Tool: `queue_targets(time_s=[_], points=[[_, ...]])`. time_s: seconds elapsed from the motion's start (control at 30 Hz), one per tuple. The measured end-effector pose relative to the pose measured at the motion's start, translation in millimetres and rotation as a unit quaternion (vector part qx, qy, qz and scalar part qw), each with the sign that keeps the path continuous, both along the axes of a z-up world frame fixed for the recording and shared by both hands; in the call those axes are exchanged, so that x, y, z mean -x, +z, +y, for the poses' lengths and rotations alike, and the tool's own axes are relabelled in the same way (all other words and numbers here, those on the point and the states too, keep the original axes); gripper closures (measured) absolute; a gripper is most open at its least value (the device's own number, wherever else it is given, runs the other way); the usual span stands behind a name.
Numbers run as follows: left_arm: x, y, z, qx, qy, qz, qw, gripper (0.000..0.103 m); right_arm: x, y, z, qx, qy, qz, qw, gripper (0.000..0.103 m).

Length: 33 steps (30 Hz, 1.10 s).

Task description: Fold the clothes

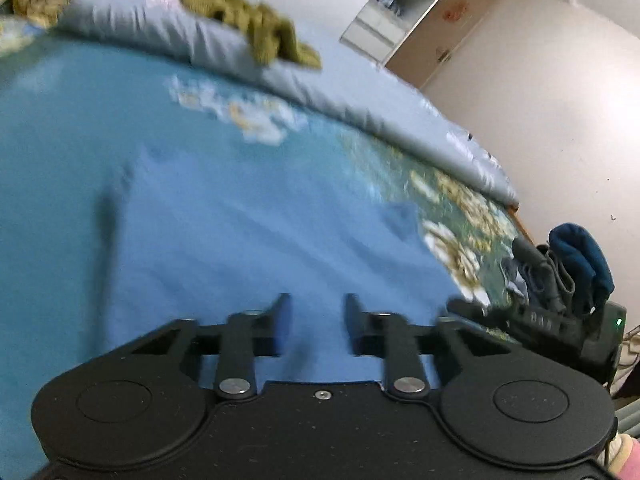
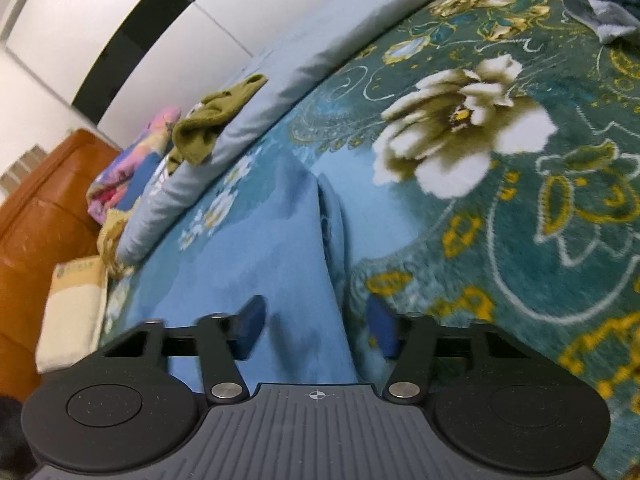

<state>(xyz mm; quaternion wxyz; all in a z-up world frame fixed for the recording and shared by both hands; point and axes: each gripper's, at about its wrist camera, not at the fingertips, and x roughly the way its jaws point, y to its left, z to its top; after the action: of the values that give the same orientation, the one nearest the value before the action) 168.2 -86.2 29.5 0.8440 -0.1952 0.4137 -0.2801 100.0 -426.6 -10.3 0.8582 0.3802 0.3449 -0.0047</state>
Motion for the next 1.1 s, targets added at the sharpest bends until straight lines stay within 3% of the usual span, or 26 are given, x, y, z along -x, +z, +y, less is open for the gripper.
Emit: queue_targets(time_s=[0.1, 0.17, 0.27, 0.43, 0.47, 0.6, 0.67, 0.77, 0.87, 1.0, 1.1], points=[[0, 2, -22, -0.011, -0.01, -0.029, 0.9995, 0.097, -8, -4, -2, -0.027, -0.007, 0.014, 1.0, 0.079], [-4, 1, -33, -0.03, -0.008, -0.046, 0.9984, 0.098, -10, -2, 0, -0.012, -0.008, 0.019, 1.0, 0.089], [-17, -18, -36, -0.038, 0.009, 0.002, 0.9992, 0.101, -8, 6, 4, -0.003, -0.013, 0.013, 1.0, 0.091], [-18, -23, -32, -0.046, 0.0, -0.002, 0.9989, 0.1, -12, 42, 27, 0.053, 0.003, -0.001, 0.999, 0.091], [-18, -20, -24, -0.033, 0.009, 0.014, 0.9993, 0.1, -14, 52, 34, 0.071, 0.011, -0.005, 0.997, 0.091], [3, 1, 37, 0.038, 0.05, 0.005, 0.998, 0.098, -23, 92, 64, 0.111, 0.051, -0.032, 0.992, 0.092], [18, 11, 79, 0.063, 0.087, -0.004, 0.9942, 0.089, -27, 111, 83, 0.131, 0.073, -0.047, 0.988, 0.092], [41, 16, 141, 0.076, 0.154, -0.008, 0.985, 0.083, -35, 129, 123, 0.154, 0.114, -0.066, 0.979, 0.092], [58, 14, 183, 0.059, 0.212, 0.001, 0.9756, 0.083, -45, 134, 177, 0.197, 0.16, -0.068, 0.965, 0.092], [71, 2, 214, 0.062, 0.249, 0.035, 0.966, 0.083, -62, 108, 249, 0.233, 0.216, -0.045, 0.947, 0.092], [70, 2, 211, 0.067, 0.234, 0.036, 0.9693, 0.08, -70, 77, 288, 0.249, 0.248, -0.013, 0.936, 0.092]])
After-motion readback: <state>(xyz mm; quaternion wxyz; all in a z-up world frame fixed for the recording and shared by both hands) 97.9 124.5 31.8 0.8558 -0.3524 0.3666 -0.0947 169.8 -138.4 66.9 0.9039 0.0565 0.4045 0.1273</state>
